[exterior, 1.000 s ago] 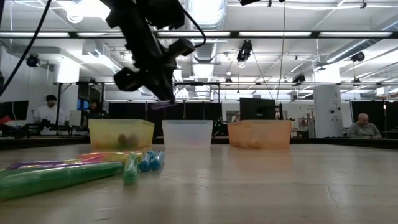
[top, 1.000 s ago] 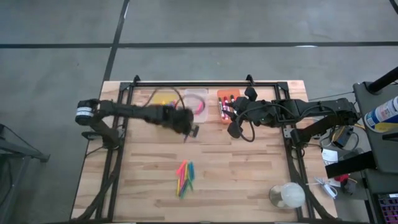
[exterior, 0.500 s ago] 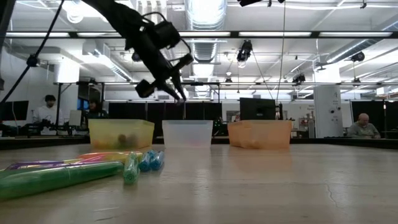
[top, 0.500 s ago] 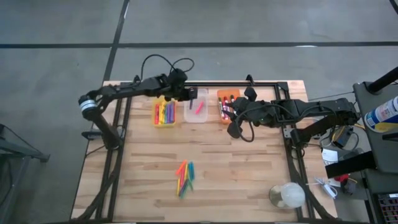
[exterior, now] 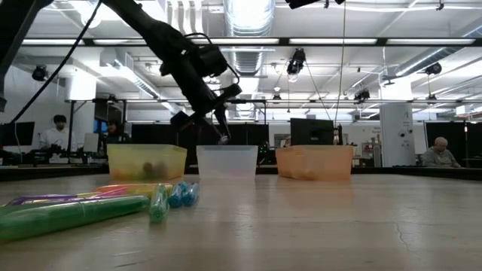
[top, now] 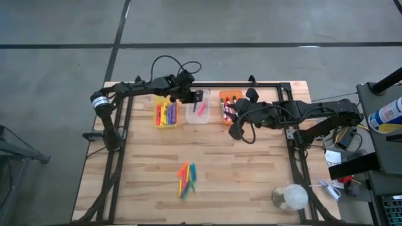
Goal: Pick & Place Markers
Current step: Put the top purple pen into the white bin, then put the orange pen into the white bin, then put the right blue pen into the white bin
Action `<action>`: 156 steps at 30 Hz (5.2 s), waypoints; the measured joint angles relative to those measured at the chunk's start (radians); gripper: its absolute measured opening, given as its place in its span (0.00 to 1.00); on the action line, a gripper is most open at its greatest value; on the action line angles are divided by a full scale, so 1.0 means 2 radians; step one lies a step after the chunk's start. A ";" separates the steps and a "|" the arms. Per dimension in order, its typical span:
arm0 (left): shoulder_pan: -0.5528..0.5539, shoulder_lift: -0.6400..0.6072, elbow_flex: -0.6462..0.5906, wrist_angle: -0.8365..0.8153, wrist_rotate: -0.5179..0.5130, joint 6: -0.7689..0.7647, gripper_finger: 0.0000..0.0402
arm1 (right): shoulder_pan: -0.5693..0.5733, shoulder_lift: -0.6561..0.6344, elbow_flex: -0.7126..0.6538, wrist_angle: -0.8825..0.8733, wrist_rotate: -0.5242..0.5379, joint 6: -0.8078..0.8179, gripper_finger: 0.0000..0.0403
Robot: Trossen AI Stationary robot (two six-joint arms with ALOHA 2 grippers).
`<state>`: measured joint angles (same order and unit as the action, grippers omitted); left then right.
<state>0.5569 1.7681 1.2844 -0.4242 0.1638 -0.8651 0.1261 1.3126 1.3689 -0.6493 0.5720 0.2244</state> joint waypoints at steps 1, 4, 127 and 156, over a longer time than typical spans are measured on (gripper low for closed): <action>0.000 0.001 0.002 -0.001 0.001 0.000 0.18 | 0.000 0.000 0.000 0.000 0.000 0.000 0.30; 0.000 0.001 0.005 -0.001 0.002 -0.002 0.23 | 0.000 0.000 0.000 0.000 0.000 0.000 0.30; -0.066 -0.062 -0.007 -0.026 -0.088 0.022 0.10 | 0.000 -0.001 0.000 -0.013 -0.001 0.002 0.30; -0.024 -0.039 -0.026 0.003 -0.037 -0.004 0.25 | 0.000 -0.001 -0.001 -0.012 -0.001 -0.025 0.30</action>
<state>0.5098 1.6909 1.2322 -0.4187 0.0905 -0.8723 0.1261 1.3106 1.3670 -0.6739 0.5697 0.1734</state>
